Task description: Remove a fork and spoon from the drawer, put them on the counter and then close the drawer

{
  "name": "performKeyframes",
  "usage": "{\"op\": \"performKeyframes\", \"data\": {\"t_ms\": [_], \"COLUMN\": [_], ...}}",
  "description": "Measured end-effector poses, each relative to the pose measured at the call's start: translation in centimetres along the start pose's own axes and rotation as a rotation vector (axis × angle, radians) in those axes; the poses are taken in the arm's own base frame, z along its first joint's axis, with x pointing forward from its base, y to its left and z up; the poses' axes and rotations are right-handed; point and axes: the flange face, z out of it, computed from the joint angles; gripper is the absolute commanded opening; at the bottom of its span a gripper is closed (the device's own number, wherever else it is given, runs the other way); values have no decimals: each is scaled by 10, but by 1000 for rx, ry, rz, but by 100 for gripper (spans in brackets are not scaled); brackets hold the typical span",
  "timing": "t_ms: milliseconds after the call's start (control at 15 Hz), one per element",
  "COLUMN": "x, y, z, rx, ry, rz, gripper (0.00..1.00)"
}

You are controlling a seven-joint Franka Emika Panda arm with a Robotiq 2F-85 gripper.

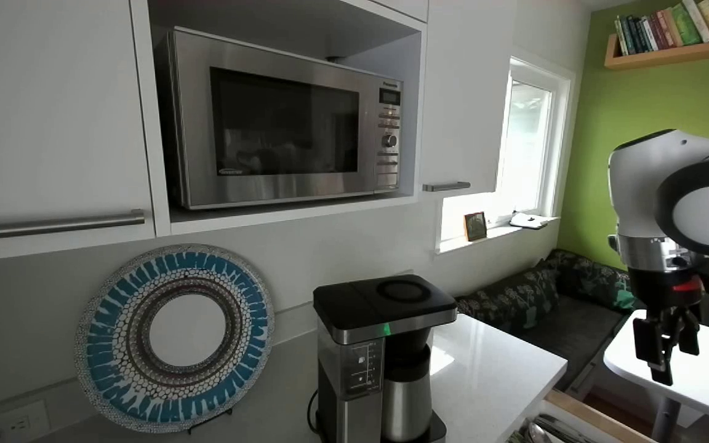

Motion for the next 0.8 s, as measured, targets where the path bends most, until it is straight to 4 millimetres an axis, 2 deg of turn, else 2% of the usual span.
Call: {"op": "performKeyframes", "data": {"t_ms": [133,333,600,667,800], "x": [7,24,42,48,65], "y": [-8,-33,-61,-65,-72], "z": [20,65,123,130,126], "rx": [-3,5,17,23,44], "ry": [-41,-58,44,84,177], "rz": [-26,-90,-154,-162,-169], "gripper": [100,100,100,100,100]}}
